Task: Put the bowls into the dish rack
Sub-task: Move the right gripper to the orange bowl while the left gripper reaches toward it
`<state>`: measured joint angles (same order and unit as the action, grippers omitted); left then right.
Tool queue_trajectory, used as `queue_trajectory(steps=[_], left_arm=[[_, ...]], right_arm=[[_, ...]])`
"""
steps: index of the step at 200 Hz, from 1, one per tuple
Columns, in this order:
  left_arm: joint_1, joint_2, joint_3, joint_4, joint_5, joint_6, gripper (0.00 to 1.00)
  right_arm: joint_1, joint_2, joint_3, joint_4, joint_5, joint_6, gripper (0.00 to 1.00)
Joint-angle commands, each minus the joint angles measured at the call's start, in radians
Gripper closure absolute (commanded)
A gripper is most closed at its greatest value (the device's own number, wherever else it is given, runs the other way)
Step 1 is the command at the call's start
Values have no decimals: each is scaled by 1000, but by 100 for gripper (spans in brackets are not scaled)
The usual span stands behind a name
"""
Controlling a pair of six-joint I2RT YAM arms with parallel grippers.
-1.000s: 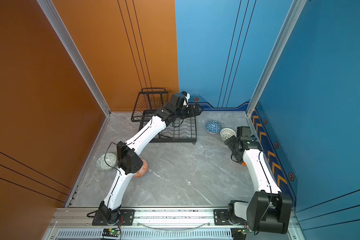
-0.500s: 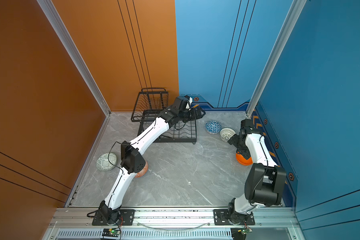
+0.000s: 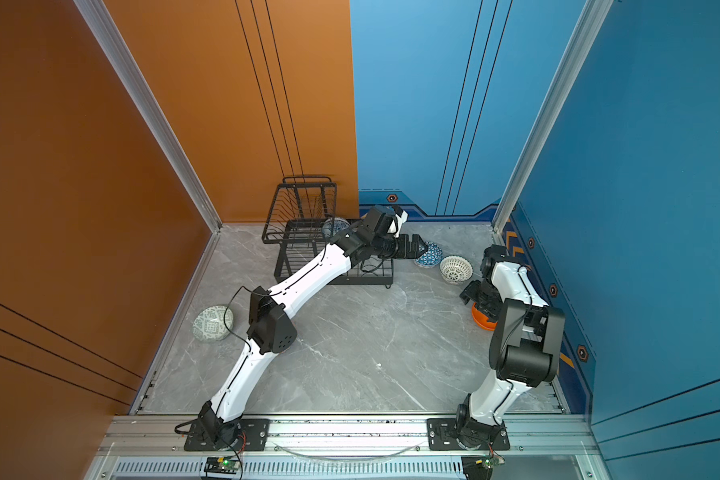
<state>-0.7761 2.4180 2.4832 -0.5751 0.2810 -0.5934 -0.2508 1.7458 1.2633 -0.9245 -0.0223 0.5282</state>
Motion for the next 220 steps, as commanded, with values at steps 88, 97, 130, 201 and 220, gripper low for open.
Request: queue_trajectory(steps=[88,97,130,201,220], left_arm=[[-18,-94,-87,-78,-9,81,2],[-18,-101,-98,-80,-16,84,2],[-19,-136,-157,-82,-38,90,2],[-19,-267,-340,-81,-166,90,2],[-14,-307,-388,-81,-196,84,2]], right_arm=[[11,85,45,1,-8,-13,61],[14,88,49,0,-10,-13,64],[38,86,65,-6,-11,-9,81],[155,42,82,-33,-30,42,100],[213,27,87,-43,-27,63,100]])
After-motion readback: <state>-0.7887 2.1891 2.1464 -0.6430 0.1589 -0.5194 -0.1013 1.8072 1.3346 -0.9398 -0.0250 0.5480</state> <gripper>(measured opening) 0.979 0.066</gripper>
